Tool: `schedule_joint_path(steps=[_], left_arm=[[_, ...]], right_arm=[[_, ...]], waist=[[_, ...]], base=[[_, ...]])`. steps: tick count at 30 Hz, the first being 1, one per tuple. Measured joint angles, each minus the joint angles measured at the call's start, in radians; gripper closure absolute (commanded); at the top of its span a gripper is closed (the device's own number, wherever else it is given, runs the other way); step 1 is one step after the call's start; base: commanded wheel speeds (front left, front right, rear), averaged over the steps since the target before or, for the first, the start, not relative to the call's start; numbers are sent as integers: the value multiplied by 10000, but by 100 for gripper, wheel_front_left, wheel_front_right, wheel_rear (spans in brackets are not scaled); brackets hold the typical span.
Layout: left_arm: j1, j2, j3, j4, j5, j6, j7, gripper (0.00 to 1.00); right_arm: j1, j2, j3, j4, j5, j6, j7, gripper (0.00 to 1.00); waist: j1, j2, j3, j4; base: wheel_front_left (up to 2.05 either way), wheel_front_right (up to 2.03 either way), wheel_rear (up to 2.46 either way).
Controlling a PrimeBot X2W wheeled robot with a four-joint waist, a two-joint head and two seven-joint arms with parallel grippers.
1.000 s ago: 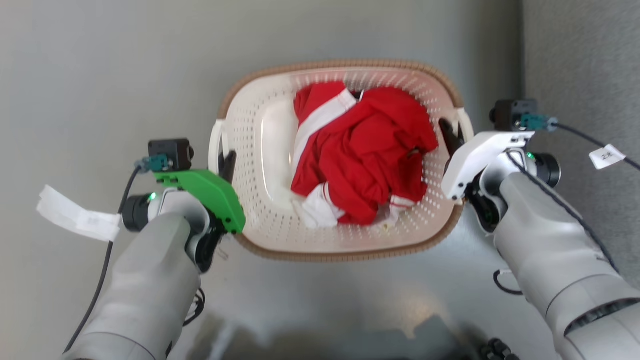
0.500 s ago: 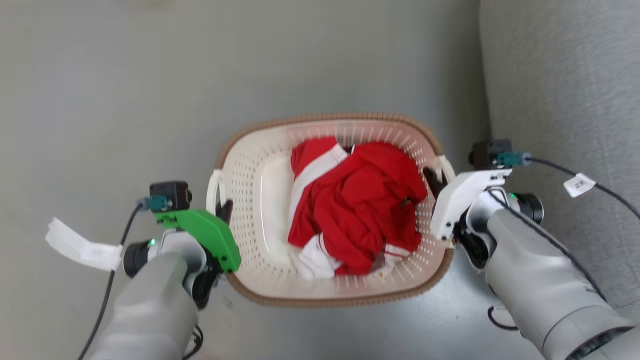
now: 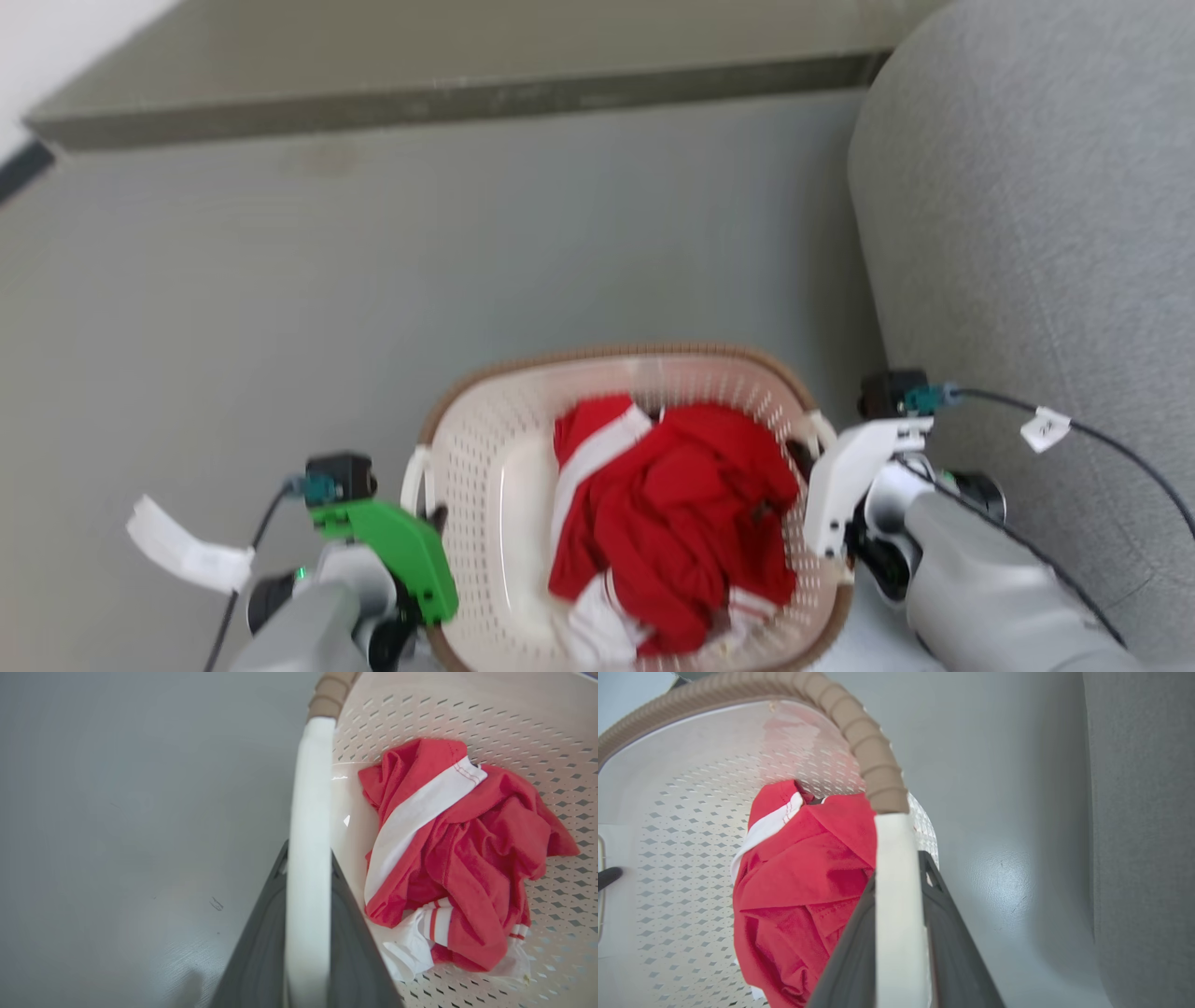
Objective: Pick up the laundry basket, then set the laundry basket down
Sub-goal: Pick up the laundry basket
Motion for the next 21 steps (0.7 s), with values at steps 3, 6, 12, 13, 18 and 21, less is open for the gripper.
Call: schedule_joint_path(steps=[3,6,12,13,18,21], left_arm=[[379,-2,-107,38,-115,0,33,100],[645,-2,-163,92,-199,0,128,100],[796,0,-247,104,-357,0,230,100],[798,0,-265,104,-391,0,234,100],[817,6,-359,127,-500,0,320,100],[824,8,-399,148,-522,0,395,100]], right_arm=[[345,10,144,-21,134,-4,67,100],[667,10,288,-73,385,-10,155,100],[864,-8,456,-117,558,-15,263,100],[863,-15,485,-123,606,-15,280,100],[869,-23,602,-123,694,-82,334,100],[872,-25,650,-102,706,-82,378,100]], waist=[[0,0,-433,-11],[0,0,-857,-27],[-1,0,-1538,-81],[0,0,-1621,-92],[-1,0,-1904,-158],[0,0,-1981,-196]], base=[[0,0,0],[0,0,0],[0,0,0],[0,0,0],[0,0,0],[0,0,0]])
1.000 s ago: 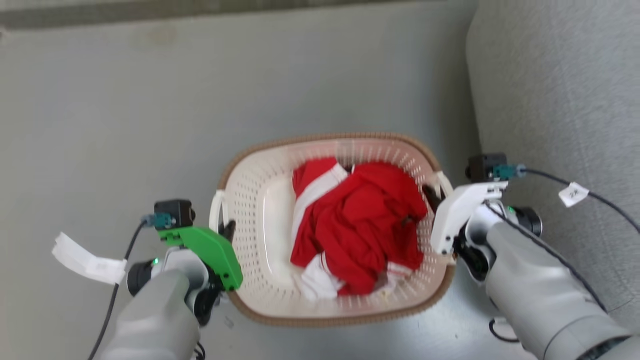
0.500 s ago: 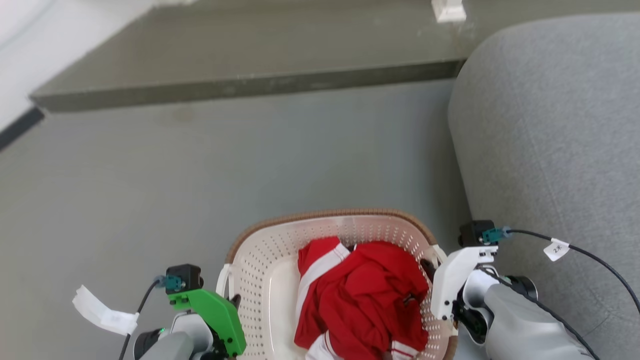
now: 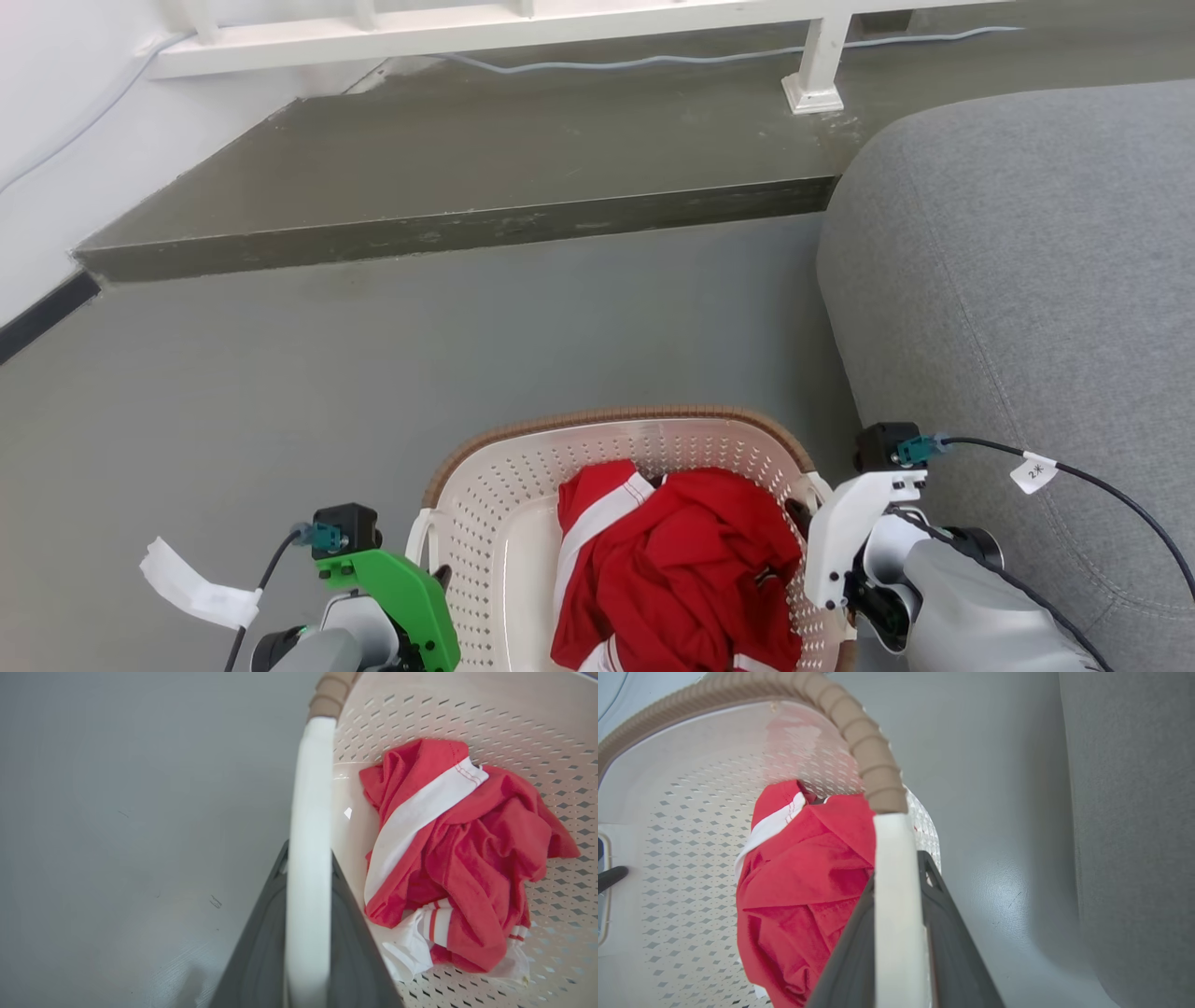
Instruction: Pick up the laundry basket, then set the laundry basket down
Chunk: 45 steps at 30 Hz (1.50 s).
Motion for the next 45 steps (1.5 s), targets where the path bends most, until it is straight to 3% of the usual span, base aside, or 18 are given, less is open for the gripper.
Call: schedule_joint_path(steps=[32,45], left_arm=[[-14,12,-359,86,-470,36,616,100],[-488,61,-414,-79,-579,102,309,100]], right_arm=[[-19,-50,600,151,616,-2,389,100],[-516,-107,633,79,711,-4,-82,100]], waist=[[0,0,133,-98],[0,0,931,-135]], base=[[0,0,0],[0,0,0]])
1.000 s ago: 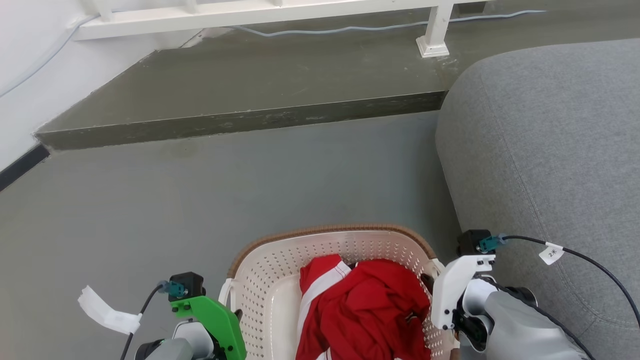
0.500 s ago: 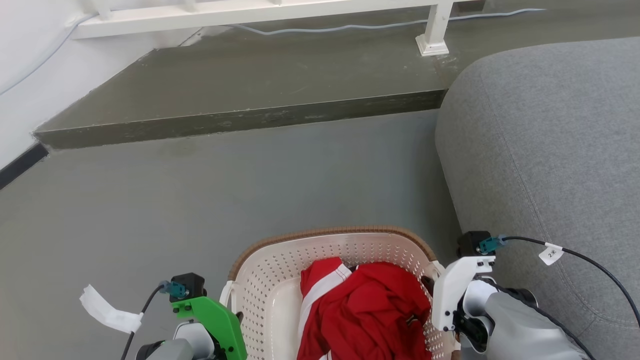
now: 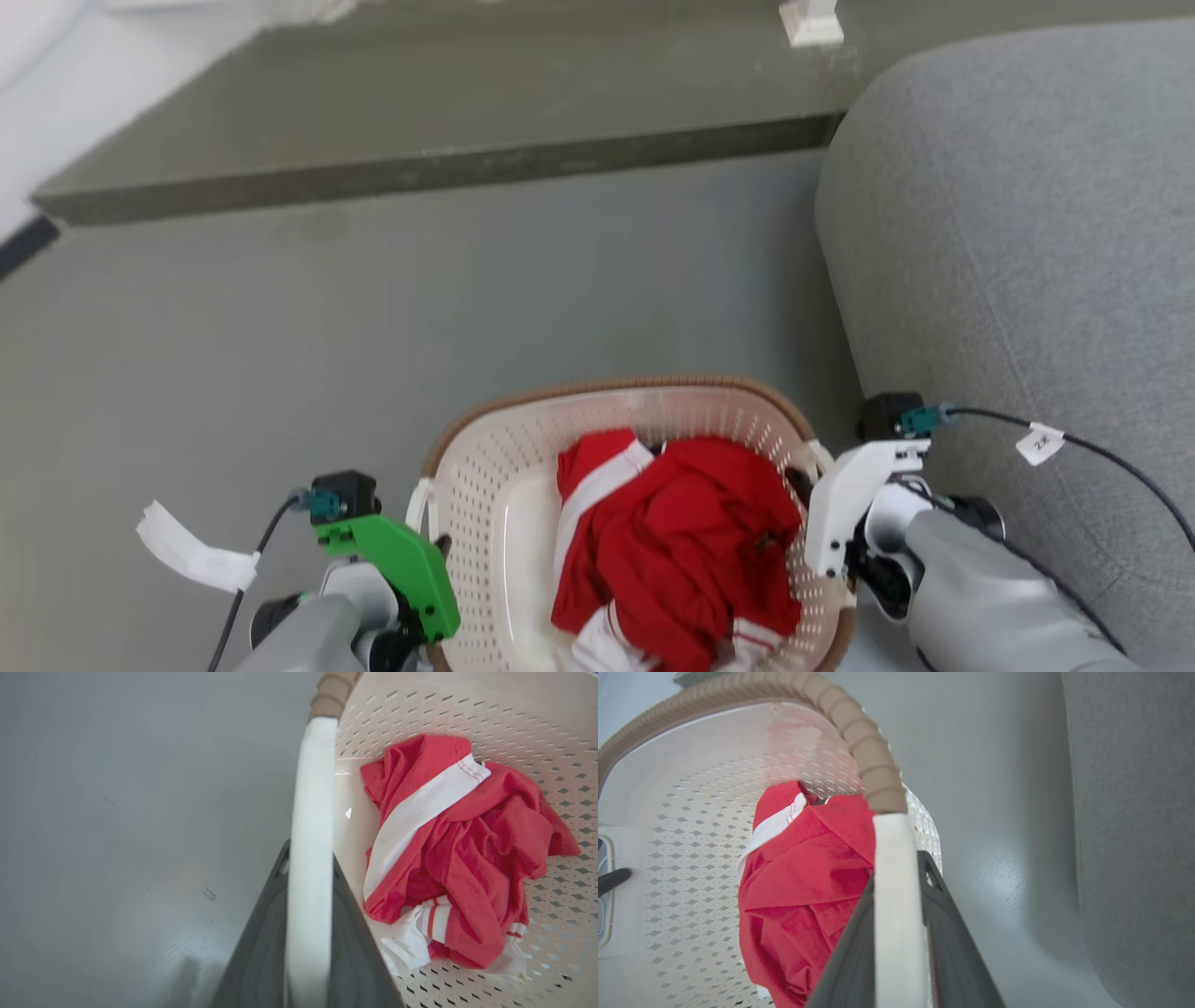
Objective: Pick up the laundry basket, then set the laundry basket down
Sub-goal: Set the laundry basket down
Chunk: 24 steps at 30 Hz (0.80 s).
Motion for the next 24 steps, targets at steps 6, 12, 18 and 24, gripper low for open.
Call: schedule_joint_path(steps=[6,12,18,24], left_arm=[[-414,6,8,-82,2,79,-378,100],[-908,35,17,-100,21,125,-723,100],[-1494,63,94,-88,98,163,-1118,100],[-2065,65,305,-84,125,176,-1559,100]], right_arm=[[-394,-35,-10,-81,6,2,-380,100],[-876,-63,-17,-150,6,0,-709,100],[-1447,-98,12,-224,0,0,-1058,100],[-1995,-132,15,-267,-8,0,-1409,100]], waist=[[0,0,698,-21],[1,0,1489,-50],[1,0,2324,-87],[2,0,3174,-109]], base=[[0,0,0],[0,0,0],[0,0,0],[0,0,0]])
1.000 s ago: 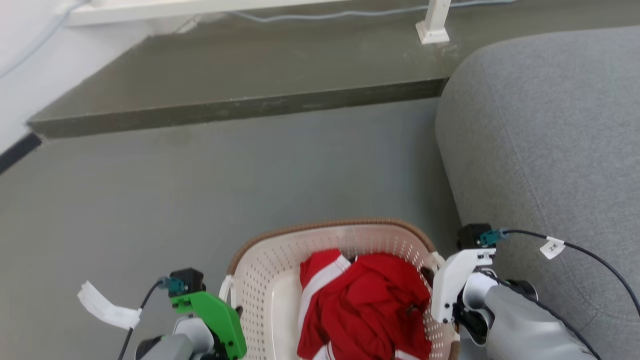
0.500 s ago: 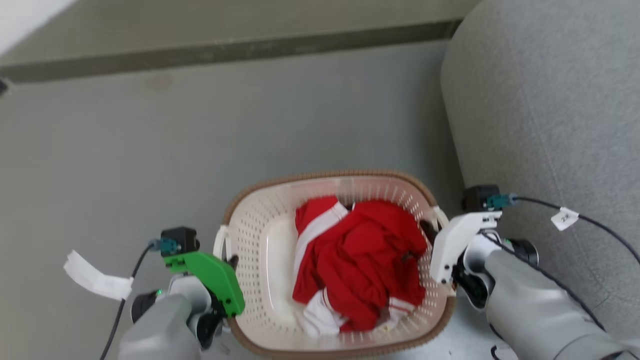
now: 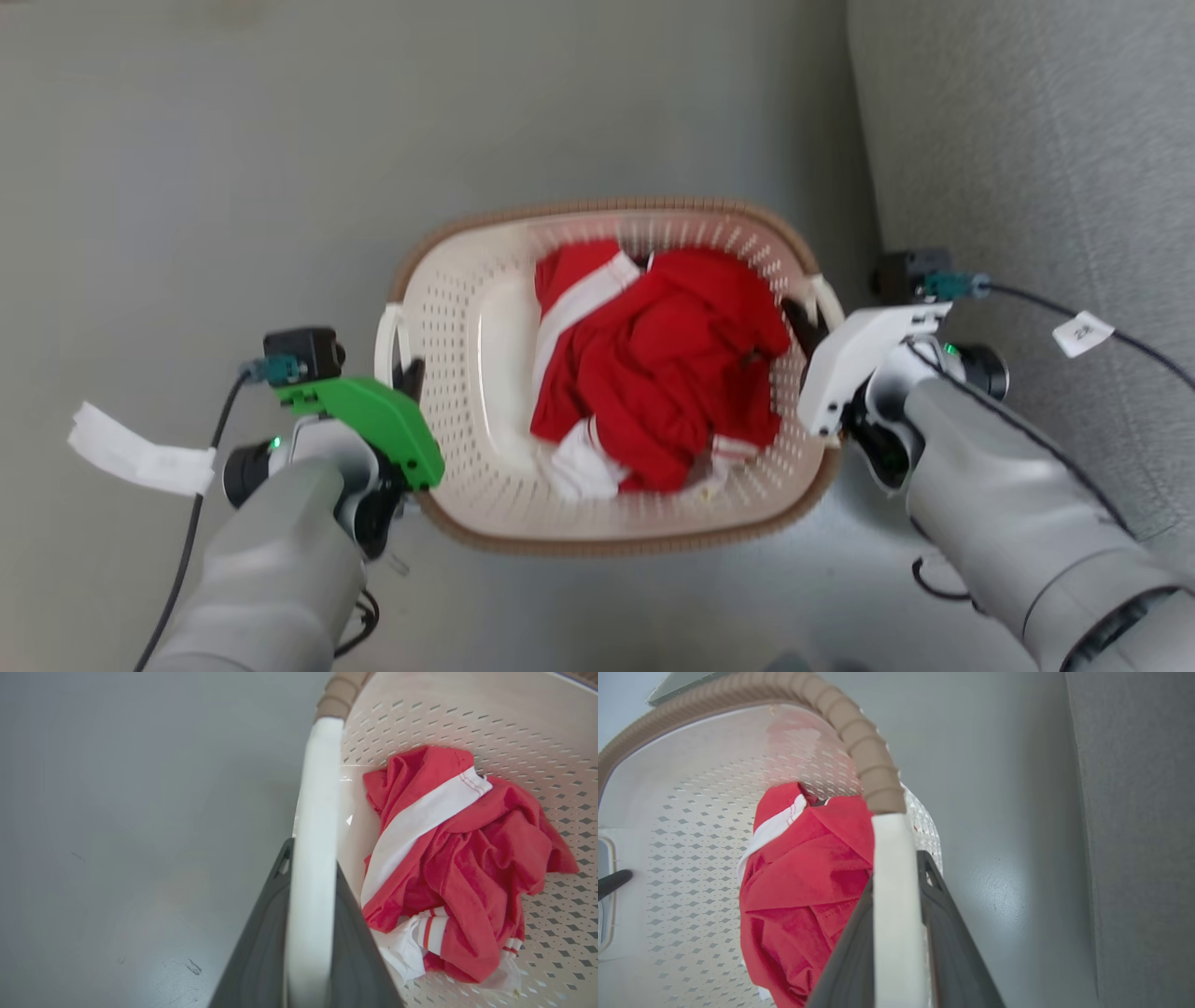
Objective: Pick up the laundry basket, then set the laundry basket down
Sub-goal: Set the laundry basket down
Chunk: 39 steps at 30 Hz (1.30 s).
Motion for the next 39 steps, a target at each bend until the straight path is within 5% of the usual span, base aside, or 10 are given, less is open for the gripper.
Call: schedule_joint_path(steps=[23,39], left_arm=[[-1753,0,81,84,364,-12,-575,100],[-1985,-25,69,393,483,-58,-704,100]], right_arm=[[-1724,-205,-142,71,-418,4,-963,100],[-1848,-102,-186,184,-408,4,-1051,100]], waist=[[1,0,3080,120],[0,0,3862,255]], base=[[0,0,0],[0,0,0]])
